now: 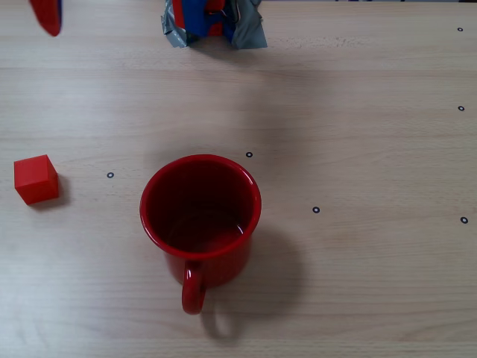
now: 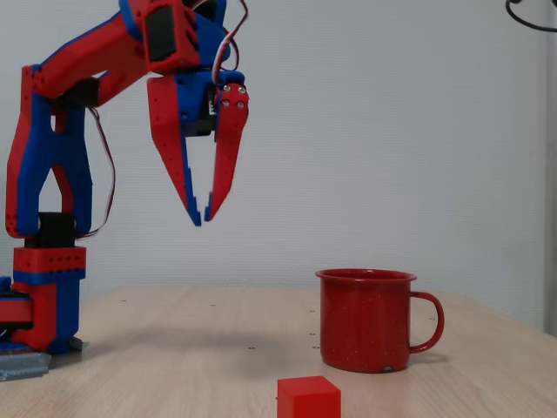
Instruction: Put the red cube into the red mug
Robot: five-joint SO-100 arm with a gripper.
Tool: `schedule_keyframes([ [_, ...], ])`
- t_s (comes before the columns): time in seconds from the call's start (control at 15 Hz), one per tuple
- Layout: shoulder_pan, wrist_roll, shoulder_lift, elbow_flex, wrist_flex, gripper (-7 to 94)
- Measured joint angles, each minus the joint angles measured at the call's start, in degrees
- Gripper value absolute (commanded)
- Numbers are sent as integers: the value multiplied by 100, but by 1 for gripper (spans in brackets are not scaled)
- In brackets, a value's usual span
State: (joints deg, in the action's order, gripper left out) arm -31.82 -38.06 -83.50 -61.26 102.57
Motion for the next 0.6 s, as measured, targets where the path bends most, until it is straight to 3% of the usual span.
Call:
schedule_keyframes([
  [0.6, -580, -1907, 1890, 536, -984, 0],
])
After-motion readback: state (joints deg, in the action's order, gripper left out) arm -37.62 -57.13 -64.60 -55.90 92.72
